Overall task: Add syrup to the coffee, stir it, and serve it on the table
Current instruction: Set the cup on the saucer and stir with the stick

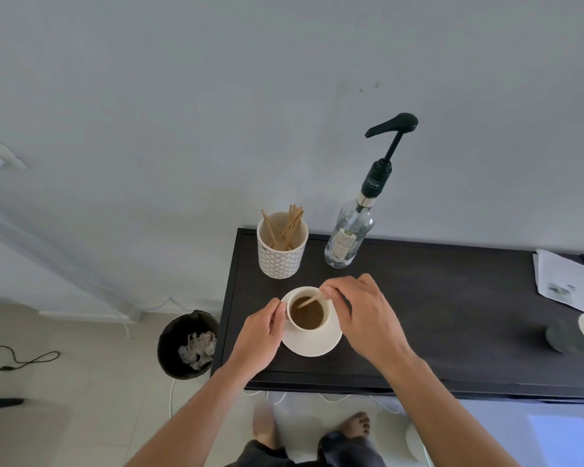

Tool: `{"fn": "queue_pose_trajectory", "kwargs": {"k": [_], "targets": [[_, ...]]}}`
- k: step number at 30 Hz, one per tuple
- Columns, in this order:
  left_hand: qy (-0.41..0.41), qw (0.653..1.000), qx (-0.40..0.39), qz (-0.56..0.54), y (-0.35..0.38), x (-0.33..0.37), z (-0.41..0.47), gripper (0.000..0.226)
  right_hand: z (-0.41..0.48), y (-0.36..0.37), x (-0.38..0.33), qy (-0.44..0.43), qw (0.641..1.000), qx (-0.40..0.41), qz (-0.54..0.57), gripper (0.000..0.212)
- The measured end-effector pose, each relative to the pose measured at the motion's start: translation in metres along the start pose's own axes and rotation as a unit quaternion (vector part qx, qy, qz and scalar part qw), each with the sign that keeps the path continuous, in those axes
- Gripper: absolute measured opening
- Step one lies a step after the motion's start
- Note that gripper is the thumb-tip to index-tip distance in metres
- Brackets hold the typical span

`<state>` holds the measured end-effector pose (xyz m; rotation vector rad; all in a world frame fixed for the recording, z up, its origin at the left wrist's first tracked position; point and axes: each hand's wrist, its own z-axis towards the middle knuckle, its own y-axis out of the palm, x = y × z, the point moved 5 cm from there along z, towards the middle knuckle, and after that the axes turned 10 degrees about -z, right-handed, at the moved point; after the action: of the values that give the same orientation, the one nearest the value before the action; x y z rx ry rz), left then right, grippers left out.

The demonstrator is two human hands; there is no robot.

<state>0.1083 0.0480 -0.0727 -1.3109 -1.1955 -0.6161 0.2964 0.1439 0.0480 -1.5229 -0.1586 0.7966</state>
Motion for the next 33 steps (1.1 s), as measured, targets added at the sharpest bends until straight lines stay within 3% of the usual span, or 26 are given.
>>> {"fn": "queue_pose_trajectory", "kwargs": {"k": [3, 7, 13, 18, 29, 33], "targets": [[0.0, 1.0, 0.002, -0.011, -0.002, 0.0, 0.0, 0.035, 0.006, -0.008, 0.01, 0.028, 0.998, 0.034, -0.052, 0.015], [0.008, 1.0, 0.001, -0.015, 0.0, 0.002, 0.0, 0.036, -0.002, -0.016, 0.01, 0.021, 0.995, 0.012, -0.1, 0.017], [0.007, 1.0, -0.001, -0.018, 0.001, 0.002, -0.001, 0.033, 0.002, 0.004, 0.006, 0.052, 0.998, -0.013, 0.016, 0.017], [0.003, 1.0, -0.005, -0.011, 0.0, -0.001, 0.001, 0.035, -0.001, -0.007, 0.033, 0.077, 0.997, 0.023, -0.004, 0.018], [-0.011, 0.999, -0.002, -0.042, -0.001, -0.009, 0.002, 0.026, -0.021, -0.012, 0.047, 0.114, 0.993, -0.028, 0.017, 0.014], [-0.017, 0.995, 0.045, -0.087, -0.008, -0.016, 0.0, 0.042, -0.022, -0.011, 0.047, 0.113, 0.991, -0.066, 0.006, 0.008]]}}
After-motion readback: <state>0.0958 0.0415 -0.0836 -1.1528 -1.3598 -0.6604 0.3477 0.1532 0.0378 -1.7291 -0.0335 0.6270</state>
